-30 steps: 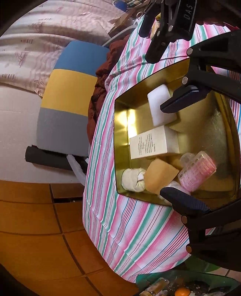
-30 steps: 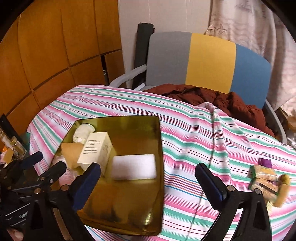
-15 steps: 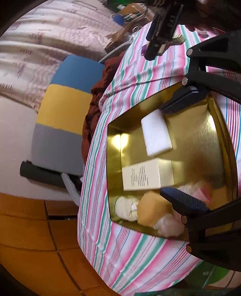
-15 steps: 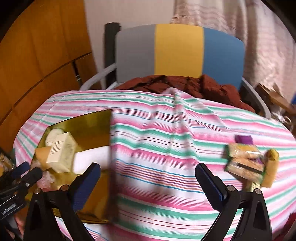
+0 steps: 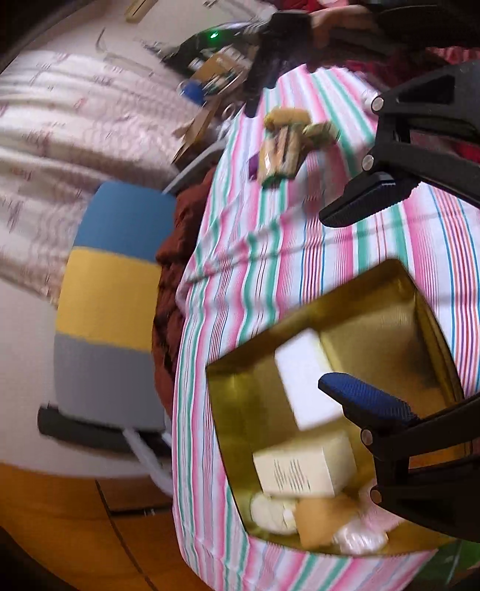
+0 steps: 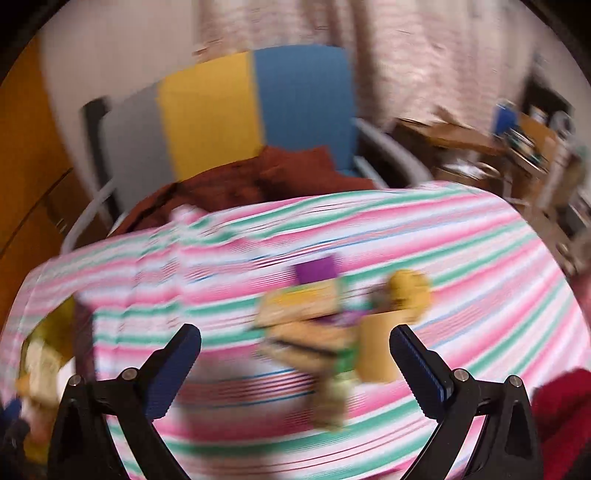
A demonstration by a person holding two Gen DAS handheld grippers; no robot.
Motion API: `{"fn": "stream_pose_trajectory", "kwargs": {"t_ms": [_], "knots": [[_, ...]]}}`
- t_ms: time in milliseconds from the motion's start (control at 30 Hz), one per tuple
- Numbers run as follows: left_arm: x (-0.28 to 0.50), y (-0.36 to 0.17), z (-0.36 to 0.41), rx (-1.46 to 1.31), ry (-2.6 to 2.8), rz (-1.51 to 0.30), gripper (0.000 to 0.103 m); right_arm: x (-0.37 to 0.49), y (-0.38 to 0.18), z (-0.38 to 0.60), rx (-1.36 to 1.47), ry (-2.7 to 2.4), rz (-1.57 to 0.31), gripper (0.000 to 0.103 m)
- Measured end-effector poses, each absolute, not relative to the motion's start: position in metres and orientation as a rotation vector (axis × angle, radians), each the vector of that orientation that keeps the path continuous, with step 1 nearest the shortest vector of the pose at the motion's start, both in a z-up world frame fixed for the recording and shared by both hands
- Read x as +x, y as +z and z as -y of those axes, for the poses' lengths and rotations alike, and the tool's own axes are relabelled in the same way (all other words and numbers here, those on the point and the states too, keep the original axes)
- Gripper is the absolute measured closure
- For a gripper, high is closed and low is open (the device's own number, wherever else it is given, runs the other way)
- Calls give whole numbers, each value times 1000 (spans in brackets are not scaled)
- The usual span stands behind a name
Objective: Organize objects
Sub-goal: 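Move both open tools back to the pile of items, then grasp the clear snack bar with green end using the left tool and lift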
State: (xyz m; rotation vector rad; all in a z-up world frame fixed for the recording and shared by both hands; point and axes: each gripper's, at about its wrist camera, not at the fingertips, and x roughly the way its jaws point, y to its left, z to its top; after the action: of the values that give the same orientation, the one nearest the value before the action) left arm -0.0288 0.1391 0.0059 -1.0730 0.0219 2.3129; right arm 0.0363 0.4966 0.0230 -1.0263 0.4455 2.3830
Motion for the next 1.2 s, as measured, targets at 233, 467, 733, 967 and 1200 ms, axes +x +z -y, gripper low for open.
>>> {"fn": "stream_pose_trajectory", "kwargs": {"t_ms": [233,467,733,967,1200], "knots": [[-18,-2,-199,-1093,2131,-80,25,67,12,-584,-876,2293,-674,0],[-19,-24,-247,-1212,2003,-64,26,86,-18,-619,-808,2192,-928,0],[-35,-44,-296,-1362,1879,86,45,87,-17,-619,-800,2225,-956,0],[-41,-65,-343,-1473,1719,250,48,84,-11,-613,-795,2274,-925,0],[-54,-85,-381,-1561,1637,428,48,89,-9,-616,-767,2286,-968,0]]}}
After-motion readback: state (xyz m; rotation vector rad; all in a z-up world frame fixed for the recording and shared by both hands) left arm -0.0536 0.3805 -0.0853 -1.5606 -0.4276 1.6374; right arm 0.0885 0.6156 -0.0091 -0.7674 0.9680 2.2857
